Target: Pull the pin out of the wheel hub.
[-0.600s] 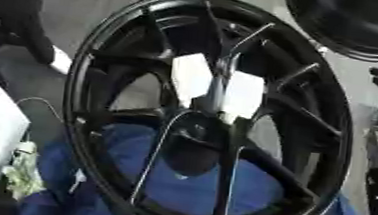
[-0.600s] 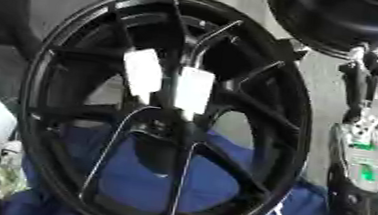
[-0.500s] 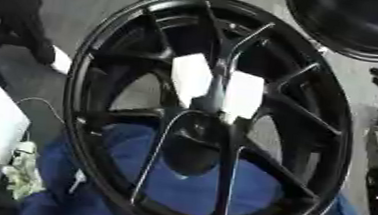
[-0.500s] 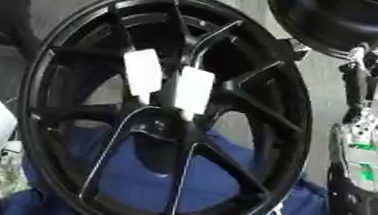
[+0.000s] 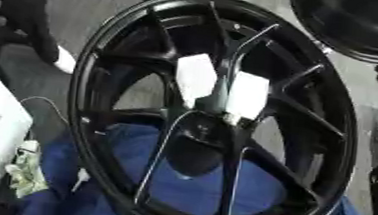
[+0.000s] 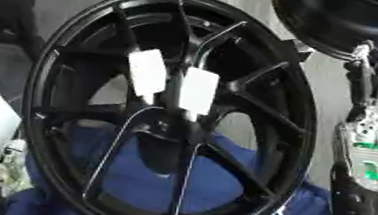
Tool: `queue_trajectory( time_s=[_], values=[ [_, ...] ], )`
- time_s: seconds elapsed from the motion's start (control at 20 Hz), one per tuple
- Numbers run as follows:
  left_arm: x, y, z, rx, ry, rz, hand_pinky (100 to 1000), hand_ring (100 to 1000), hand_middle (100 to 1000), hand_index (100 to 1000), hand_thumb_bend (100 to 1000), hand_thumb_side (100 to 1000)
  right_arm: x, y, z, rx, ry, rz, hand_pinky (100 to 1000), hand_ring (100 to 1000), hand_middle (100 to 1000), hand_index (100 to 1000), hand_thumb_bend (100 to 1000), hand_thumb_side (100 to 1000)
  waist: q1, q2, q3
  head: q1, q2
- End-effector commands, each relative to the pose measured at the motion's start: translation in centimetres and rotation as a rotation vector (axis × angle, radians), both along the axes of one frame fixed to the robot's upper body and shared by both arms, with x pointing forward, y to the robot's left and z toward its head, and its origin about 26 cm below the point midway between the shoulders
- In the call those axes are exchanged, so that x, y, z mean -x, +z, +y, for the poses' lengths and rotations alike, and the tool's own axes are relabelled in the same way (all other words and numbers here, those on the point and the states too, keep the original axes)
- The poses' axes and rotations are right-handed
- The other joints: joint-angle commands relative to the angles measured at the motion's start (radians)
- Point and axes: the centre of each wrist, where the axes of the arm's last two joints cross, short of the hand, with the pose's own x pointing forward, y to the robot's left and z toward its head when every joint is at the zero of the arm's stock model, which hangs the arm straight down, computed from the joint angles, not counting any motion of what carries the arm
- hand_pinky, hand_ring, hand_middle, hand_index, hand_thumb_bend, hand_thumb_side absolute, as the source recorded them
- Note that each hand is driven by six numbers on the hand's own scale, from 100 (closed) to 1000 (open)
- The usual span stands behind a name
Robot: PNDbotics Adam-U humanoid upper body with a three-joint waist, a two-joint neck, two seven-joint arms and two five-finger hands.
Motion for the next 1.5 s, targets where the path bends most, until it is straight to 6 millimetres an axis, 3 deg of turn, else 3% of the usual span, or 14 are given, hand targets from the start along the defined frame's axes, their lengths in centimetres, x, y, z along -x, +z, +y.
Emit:
queue_trajectory(
  time_s=[0.05, 0.45, 0.65, 1.2, 1.5],
  values=[
    [0.3, 0.7, 0.4, -0.018, 0.009, -0.02, 650, 690, 679, 715, 118, 816, -0.1, 2.9, -1.3, 0.063, 0.008, -0.04, 791, 706, 733, 811, 100, 633, 0.003, -0.033, -0.004, 0.007, 0.005],
    [0.3, 0.1, 0.9, -0.039, 0.024, 0.002, 649, 691, 678, 711, 115, 818, -0.4, 7.6, -2.8, 0.122, 0.072, -0.052, 790, 705, 731, 807, 100, 615, -0.006, -0.049, -0.019, 0.02, 0.02],
    [0.4, 0.0, 1.1, -0.044, 0.029, 0.007, 649, 691, 679, 711, 115, 819, -0.2, 11.0, -2.9, 0.222, 0.122, -0.07, 791, 706, 728, 805, 100, 587, -0.01, -0.051, -0.021, 0.024, 0.021],
    [0.5, 0.0, 1.1, -0.057, 0.022, 0.01, 649, 693, 681, 710, 114, 822, 2.5, 20.1, -0.8, 0.65, 0.313, -0.006, 797, 722, 725, 799, 100, 547, -0.02, -0.047, -0.011, 0.024, 0.022],
    [0.5, 0.0, 1.0, -0.064, 0.018, 0.012, 649, 693, 681, 710, 113, 822, 3.6, 22.9, 0.2, 0.944, 0.416, 0.074, 808, 742, 729, 802, 100, 554, -0.026, -0.047, -0.006, 0.026, 0.019]
  ],
)
